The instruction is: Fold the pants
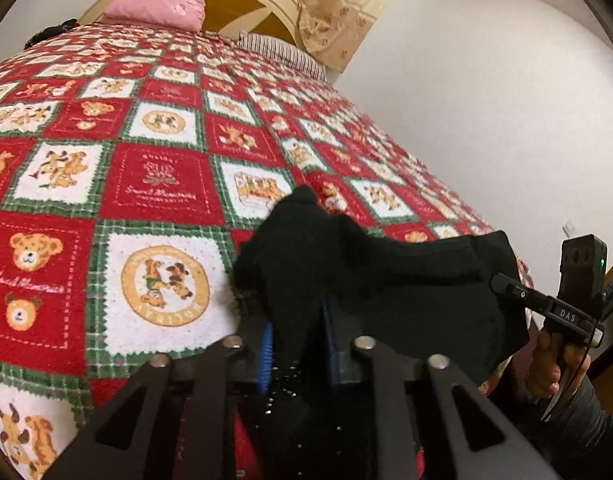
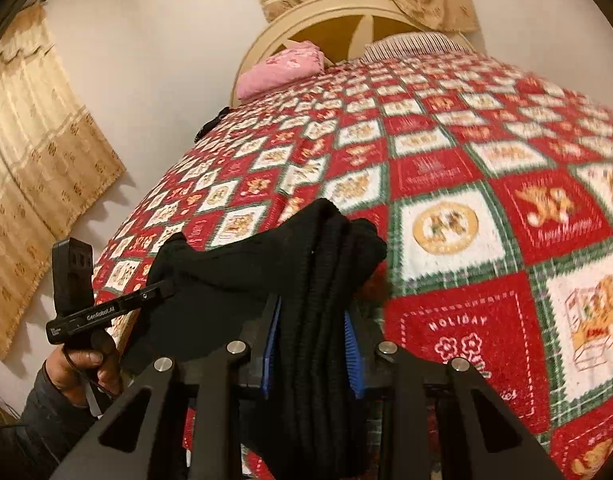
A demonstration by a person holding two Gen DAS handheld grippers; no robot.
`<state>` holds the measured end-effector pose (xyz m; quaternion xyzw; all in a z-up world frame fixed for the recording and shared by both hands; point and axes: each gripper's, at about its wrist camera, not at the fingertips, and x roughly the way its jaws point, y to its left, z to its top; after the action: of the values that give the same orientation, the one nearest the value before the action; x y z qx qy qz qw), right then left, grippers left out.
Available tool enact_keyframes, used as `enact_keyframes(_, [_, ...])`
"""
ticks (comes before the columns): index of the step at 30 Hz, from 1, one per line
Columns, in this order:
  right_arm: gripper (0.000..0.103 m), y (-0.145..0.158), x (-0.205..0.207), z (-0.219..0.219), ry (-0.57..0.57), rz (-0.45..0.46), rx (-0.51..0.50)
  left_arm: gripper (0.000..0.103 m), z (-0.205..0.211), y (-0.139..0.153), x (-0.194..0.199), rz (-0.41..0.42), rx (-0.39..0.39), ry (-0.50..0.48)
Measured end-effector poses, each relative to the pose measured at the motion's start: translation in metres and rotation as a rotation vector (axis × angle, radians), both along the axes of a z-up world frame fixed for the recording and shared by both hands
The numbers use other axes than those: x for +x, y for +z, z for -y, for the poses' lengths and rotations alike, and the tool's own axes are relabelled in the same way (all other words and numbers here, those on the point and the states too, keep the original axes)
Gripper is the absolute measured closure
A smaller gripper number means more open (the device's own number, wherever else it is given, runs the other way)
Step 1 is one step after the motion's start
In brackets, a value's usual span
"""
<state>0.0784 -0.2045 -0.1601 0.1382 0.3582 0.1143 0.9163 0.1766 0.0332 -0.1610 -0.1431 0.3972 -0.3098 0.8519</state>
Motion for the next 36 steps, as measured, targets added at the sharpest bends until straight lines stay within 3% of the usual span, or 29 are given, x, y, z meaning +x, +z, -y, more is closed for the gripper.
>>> enact_keyframes(8, [0.074,0.026,0.012,-0.027,0.078,0.031,-0.056,0.089,-0.024,0.017,-0.013,0.031,-0.083,0.01])
enact_keyframes(16, [0.075,0.049,0.05,-0.08,0.227,0.068,-0.097,0.089,-0.08,0.037,-0.021,0.081,-0.103,0.115])
enact_keyframes(27, [0.075,0.041,0.129,-0.205,0.472,0.075,-0.061,0.089,-0.188,0.041,-0.025,0.095,0.015,0.396])
enact_keyframes(36, [0.075,0.03,0.169,-0.279,0.569,0.056,-0.041,0.089,-0.234,0.034,-0.032,0.091,0.09,0.509])
